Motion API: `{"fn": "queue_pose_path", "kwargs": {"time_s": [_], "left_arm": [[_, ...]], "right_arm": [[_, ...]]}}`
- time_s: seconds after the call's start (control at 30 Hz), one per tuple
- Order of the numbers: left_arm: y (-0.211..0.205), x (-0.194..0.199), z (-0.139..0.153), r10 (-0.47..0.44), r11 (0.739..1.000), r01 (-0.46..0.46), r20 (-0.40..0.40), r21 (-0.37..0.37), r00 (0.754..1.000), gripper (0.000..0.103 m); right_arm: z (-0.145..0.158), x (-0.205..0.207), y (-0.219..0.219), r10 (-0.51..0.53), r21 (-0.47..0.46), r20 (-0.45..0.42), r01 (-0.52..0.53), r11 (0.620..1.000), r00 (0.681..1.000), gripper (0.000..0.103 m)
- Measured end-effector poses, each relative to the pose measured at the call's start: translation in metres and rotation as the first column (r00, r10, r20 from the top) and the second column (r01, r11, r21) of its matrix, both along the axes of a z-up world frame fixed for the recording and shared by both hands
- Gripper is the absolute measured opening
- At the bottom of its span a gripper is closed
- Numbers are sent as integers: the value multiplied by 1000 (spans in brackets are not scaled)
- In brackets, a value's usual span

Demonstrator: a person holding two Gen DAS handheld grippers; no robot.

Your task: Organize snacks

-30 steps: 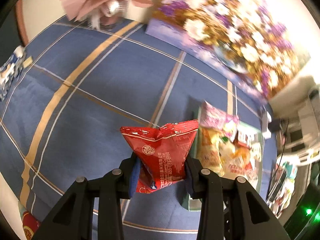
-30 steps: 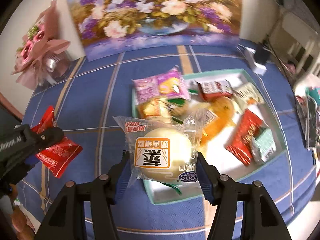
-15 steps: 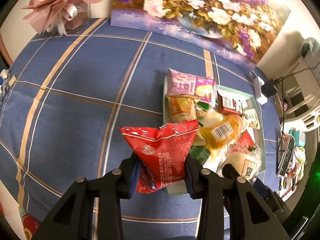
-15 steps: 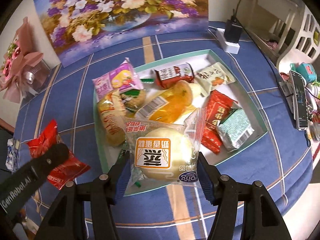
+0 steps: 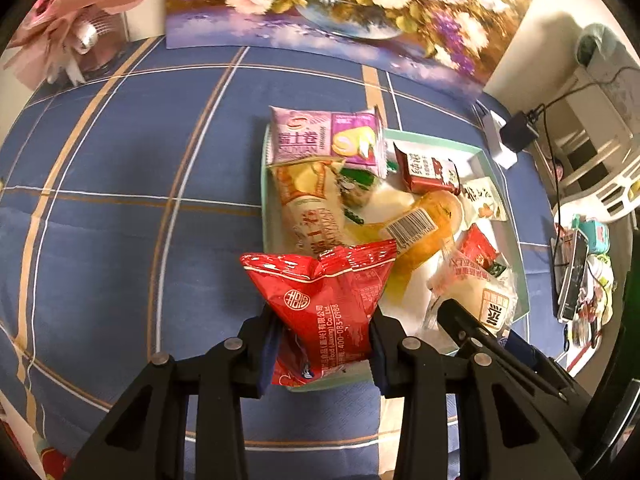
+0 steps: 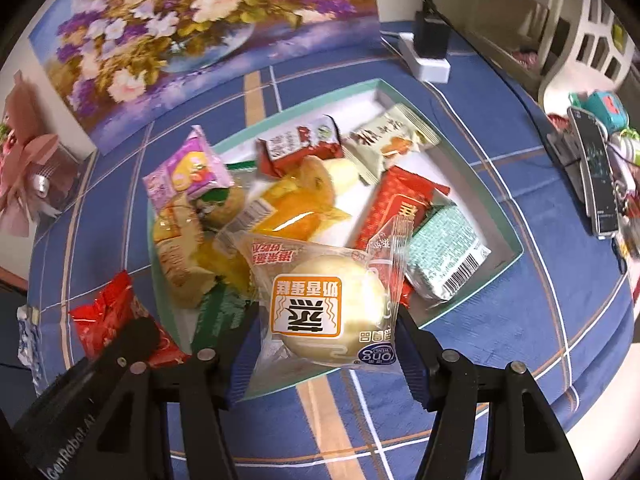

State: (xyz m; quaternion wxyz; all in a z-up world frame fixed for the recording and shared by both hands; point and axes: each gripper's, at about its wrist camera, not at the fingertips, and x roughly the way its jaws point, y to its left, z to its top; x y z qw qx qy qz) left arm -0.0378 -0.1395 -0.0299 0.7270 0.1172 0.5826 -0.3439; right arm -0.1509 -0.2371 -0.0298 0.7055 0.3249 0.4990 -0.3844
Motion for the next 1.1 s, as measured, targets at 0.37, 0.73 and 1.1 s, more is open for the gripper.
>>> {"fn": "queue_pose_path", "kwargs": {"time_s": [0.37,0.73,1.1], "left_arm": [[-14,7,-20,-4,998,1,-62,-55,998,45],[2,23,-19,65,989,-88,-185,-116,981,78],[43,39,-7,206,978,-206,-15,-23,978,95]], "right_arm": [[-15,-7,-16,-41,41,15,40,998,999,67],[-18,-9,-22,-58,67,42,55,996,997,69],[-10,0,-3,8,21,53,-9,1000,999,100]]}}
